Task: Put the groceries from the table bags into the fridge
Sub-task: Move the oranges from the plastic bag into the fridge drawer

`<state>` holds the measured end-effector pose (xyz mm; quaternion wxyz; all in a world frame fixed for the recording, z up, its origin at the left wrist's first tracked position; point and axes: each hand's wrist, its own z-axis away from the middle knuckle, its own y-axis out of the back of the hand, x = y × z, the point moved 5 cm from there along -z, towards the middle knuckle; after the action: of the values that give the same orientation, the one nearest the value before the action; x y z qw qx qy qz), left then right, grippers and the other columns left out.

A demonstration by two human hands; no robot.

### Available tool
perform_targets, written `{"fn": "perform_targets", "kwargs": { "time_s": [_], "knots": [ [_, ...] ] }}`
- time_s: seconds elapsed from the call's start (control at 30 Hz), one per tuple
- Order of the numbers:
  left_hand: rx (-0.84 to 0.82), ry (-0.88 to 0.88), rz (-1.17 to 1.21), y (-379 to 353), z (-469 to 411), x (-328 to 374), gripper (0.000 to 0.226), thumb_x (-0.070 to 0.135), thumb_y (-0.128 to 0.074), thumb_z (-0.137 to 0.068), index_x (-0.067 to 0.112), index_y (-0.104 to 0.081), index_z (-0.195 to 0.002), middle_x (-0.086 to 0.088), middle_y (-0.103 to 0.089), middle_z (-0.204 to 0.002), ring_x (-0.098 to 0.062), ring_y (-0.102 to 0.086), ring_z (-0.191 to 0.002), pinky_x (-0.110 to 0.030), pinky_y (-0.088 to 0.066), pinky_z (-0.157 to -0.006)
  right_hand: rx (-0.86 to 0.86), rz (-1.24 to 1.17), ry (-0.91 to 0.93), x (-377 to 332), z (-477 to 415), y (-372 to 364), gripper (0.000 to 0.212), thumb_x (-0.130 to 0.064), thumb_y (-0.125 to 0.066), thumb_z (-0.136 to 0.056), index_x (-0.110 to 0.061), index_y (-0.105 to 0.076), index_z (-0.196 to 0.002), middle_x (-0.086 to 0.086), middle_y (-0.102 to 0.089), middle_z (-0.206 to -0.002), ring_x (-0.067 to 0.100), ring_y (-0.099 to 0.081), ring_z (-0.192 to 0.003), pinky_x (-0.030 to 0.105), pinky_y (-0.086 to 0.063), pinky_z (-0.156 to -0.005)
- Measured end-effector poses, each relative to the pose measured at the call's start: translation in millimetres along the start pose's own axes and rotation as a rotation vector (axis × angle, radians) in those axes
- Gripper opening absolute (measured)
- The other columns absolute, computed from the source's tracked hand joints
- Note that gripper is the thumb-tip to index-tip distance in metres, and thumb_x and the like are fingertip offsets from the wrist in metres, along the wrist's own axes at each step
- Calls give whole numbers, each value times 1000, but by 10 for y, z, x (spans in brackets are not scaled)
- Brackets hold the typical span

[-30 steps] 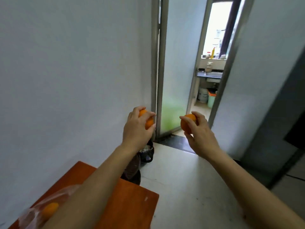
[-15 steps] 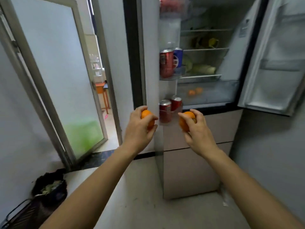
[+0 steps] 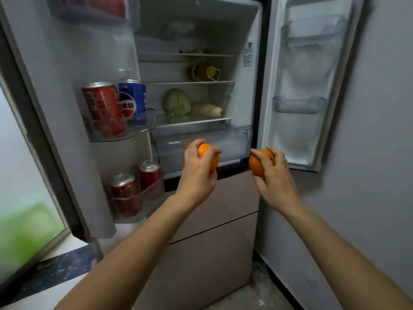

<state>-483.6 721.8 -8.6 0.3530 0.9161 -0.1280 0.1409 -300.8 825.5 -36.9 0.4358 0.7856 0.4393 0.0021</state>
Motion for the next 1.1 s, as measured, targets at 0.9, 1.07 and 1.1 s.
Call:
{"fn": "perform_targets", "kwargs": {
  "time_s": [0.9, 1.07, 1.1],
  "knots": [
    [-219, 731, -297, -1230, -2876, -2622, 64, 37, -80, -74, 12, -57, -128, -12, -64, -121, -29, -60, -112, -36, -50, -92, -653, -47, 306, 693, -4244, -2373, 82, -49, -81, -76, -33, -41, -146, 10, -51, -139, 32, -52, -127, 40, -46, -103],
    [-583, 859, -433, -1407, -2749, -3070, 33, 40, -74, -70, 12, -73, -88, -8, -73, -91, -20, -68, -85, -35, -56, -75, -1004, 105, 432, 516, -4304, -2928, 74, -37, -82, -74, -33, -50, -140, -1, -54, -136, 23, -61, -111, 38, -56, -91],
    [-653, 866, -436, -1446, -2718, -3136, 33, 41, -73, -71, 14, -75, -88, -6, -73, -92, -18, -68, -84, -33, -56, -73, -1066, 110, 440, 492, -4284, -3029, 68, -32, -80, -77, -34, -51, -139, 1, -54, -133, 23, -63, -103, 36, -59, -84]
  ]
}}
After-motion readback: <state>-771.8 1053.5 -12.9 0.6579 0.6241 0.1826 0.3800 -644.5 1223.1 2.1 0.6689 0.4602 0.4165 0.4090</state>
